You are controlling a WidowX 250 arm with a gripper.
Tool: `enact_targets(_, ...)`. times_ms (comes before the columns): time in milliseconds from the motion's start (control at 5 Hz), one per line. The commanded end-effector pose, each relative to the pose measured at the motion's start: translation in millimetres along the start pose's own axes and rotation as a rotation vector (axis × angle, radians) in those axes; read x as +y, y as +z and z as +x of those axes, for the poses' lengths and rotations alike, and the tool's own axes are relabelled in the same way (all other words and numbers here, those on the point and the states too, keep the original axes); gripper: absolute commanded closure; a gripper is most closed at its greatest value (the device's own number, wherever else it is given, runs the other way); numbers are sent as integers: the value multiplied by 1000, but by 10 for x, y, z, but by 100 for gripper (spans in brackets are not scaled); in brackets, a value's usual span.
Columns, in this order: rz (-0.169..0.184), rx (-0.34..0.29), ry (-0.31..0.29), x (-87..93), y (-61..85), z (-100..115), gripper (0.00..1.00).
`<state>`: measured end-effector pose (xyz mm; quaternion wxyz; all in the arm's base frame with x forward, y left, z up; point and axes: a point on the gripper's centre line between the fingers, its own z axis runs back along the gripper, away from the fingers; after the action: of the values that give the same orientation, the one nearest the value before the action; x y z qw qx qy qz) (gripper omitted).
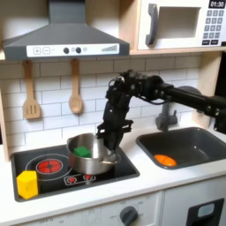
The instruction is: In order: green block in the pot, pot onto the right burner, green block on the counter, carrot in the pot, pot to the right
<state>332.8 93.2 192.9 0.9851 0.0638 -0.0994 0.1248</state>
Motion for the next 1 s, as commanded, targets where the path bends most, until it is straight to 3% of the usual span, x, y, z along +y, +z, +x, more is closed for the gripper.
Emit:
enact_targets(0, 6, -43, 52, -259, 108, 167, 0)
enact_targets(200, 3, -71, 39, -260, 190, 154, 0)
enact_targets(800, 4, -65, 38, -281, 176, 149, 0)
